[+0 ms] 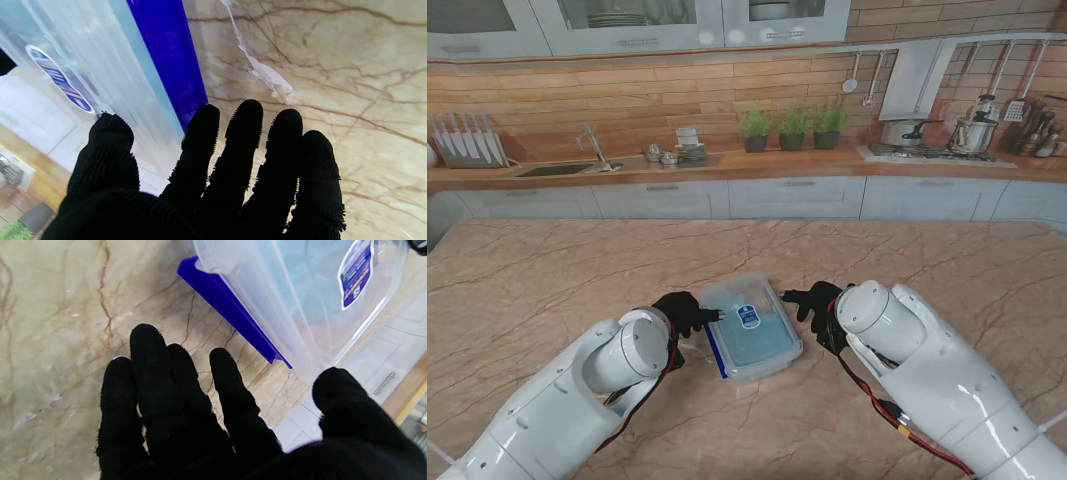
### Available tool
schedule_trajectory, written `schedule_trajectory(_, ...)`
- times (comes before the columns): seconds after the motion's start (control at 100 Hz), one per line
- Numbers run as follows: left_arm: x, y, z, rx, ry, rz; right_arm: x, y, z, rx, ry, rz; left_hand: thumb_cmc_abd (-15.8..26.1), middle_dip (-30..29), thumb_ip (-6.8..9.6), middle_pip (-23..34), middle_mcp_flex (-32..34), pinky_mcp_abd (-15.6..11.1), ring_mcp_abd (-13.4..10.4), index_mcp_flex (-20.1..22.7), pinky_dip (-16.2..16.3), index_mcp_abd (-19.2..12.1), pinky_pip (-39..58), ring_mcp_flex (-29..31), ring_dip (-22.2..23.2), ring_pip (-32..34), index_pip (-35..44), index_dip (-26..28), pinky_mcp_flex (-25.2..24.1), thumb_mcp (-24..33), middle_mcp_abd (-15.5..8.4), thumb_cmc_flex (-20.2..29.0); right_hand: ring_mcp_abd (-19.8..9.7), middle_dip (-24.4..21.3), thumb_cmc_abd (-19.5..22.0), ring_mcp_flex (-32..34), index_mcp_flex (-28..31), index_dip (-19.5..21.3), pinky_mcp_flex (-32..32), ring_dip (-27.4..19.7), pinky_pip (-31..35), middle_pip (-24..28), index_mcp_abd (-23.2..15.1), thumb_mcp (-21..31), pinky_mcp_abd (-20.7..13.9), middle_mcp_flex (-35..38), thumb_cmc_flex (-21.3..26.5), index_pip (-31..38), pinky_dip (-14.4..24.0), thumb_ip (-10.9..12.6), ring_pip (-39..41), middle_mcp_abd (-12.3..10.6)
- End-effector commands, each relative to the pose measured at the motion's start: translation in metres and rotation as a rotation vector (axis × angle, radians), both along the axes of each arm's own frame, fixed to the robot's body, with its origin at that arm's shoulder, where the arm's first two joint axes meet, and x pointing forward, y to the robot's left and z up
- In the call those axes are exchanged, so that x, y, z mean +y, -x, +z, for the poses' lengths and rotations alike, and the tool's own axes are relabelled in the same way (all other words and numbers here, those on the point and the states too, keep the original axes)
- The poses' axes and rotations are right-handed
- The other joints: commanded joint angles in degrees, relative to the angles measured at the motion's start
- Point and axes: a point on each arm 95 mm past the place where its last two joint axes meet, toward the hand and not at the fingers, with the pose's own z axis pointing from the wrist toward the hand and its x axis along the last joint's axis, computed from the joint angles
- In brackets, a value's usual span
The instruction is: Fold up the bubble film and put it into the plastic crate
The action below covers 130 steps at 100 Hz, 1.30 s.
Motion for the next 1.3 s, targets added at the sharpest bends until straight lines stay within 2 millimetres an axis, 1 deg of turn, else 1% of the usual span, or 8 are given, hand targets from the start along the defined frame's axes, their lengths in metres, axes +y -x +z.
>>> schedule_trajectory(0.0,-0.005,0.001,-0.002,-0.002,0.022,-0.010,0.006,-0.004,-0.002,0.014,-0.012,-0.008,-2.3,0.8,2.00,2.4,2.0,-0.7,0.1,0.6,1.5,-1.4,3.1,2.2,1.4,2.0,2.7,1.2,0.7,0.7,-0.4,0.1,3.8,-0.6,1.1,2.2,1.3,-0.8,1.3,-1.6,0.1,-0.9,1.9,0.0,0.1,1.9,-2.5,-1.4,-1.3,-1.1,-2.3,2.3)
schedule_trajectory(0.38,-0.014,0.002,-0.012,0.013,-0.016,-0.004,0.024,-0.013,-0.023,0.152,-0.078,-0.033,-3.1,0.9,2.17,2.5,2.3,-1.2,-0.5,0.5,1.7,-1.8,3.1,2.7,1.3,1.9,3.6,1.7,0.9,3.8,-0.9,2.3,4.9,-0.9,1.1,1.6,-1.7,-2.2,1.1,-5.8,-2.9,-2.2,1.0,0.1,1.3,-1.5,-1.5,-3.9,-3.7,-1.0,-8.6,3.1)
schedule_trajectory(0.51,-0.014,0.003,-0.014,0.021,-0.014,0.002,0.034,-0.014,-0.030,0.199,-0.089,-0.028,-4.5,0.8,2.21,2.4,2.6,-1.0,-0.3,0.7,1.7,-1.9,3.1,2.8,1.2,1.8,3.5,1.4,0.9,5.0,-0.9,3.3,6.2,-1.2,1.1,1.6,-4.6,-3.4,1.2,-7.4,-4.3,-3.4,0.6,-0.2,3.7,-4.3,-1.5,-6.0,-4.6,-0.9,-10.7,2.7)
schedule_trajectory(0.53,-0.013,0.003,-0.015,0.022,-0.015,0.002,0.036,-0.015,-0.031,0.207,-0.092,-0.030,-6.5,0.5,1.57,2.4,2.7,-1.1,-0.3,0.4,1.8,-2.0,3.0,2.9,1.0,1.8,5.0,-1.7,0.8,9.7,-1.1,2.0,6.5,-1.3,1.0,1.5,-5.3,-3.6,1.1,-7.6,-4.5,-3.7,0.5,-0.2,4.0,-4.9,-1.5,-6.4,-4.8,-0.9,-11.0,2.6)
schedule_trajectory(0.6,-0.013,0.004,-0.016,0.025,-0.020,-0.002,0.041,-0.015,-0.035,0.221,-0.105,-0.042,-10.0,0.3,0.47,2.2,2.9,-1.4,-0.8,0.0,1.7,-2.7,3.0,3.1,0.8,1.7,6.2,-3.8,0.7,15.3,-1.1,1.8,7.0,-1.7,0.7,0.9,-8.8,-4.3,0.7,-8.0,-5.2,-4.8,-0.5,0.0,4.8,-7.3,-1.0,-8.1,-5.2,-0.9,-11.7,2.1)
schedule_trajectory(0.73,-0.014,0.004,-0.018,0.025,-0.038,-0.016,0.049,-0.017,-0.039,0.233,-0.137,-0.081,-14.5,0.2,-1.04,2.0,3.4,-2.2,-1.5,-0.9,1.6,-3.7,3.0,3.7,0.5,1.4,8.3,-5.4,0.6,20.4,-1.9,3.0,7.2,-2.2,-1.0,0.3,-12.0,-5.0,0.5,-8.2,-5.8,-6.5,-0.7,0.5,5.4,-11.2,0.8,-9.9,-5.7,-0.6,-11.8,1.9)
schedule_trajectory(1.04,-0.016,0.004,-0.020,0.023,-0.040,-0.021,0.055,-0.018,-0.048,0.248,-0.186,-0.182,-15.4,0.1,-1.32,1.9,3.1,-2.5,-1.8,-1.2,1.4,-3.8,2.8,3.7,0.4,1.1,8.7,-5.7,0.2,21.5,-2.0,3.1,2.0,-1.9,-5.3,6.3,-12.4,-5.9,3.4,1.2,3.3,-5.0,1.0,2.8,0.2,-16.2,4.2,-10.7,-2.9,-0.9,12.1,4.3)
schedule_trajectory(1.29,-0.014,0.005,-0.021,0.020,-0.053,-0.022,0.047,-0.015,-0.052,0.208,-0.148,-0.222,-15.6,0.0,-1.38,1.6,2.8,-2.5,-1.7,-1.4,1.3,-3.9,2.6,3.3,0.3,0.6,8.5,-5.9,-0.2,21.8,-2.0,3.3,-0.8,-1.6,-9.8,8.3,-13.6,-6.7,4.5,4.7,7.5,-3.8,0.6,5.8,-2.1,-17.8,4.5,-11.6,-1.7,-1.0,26.5,3.9)
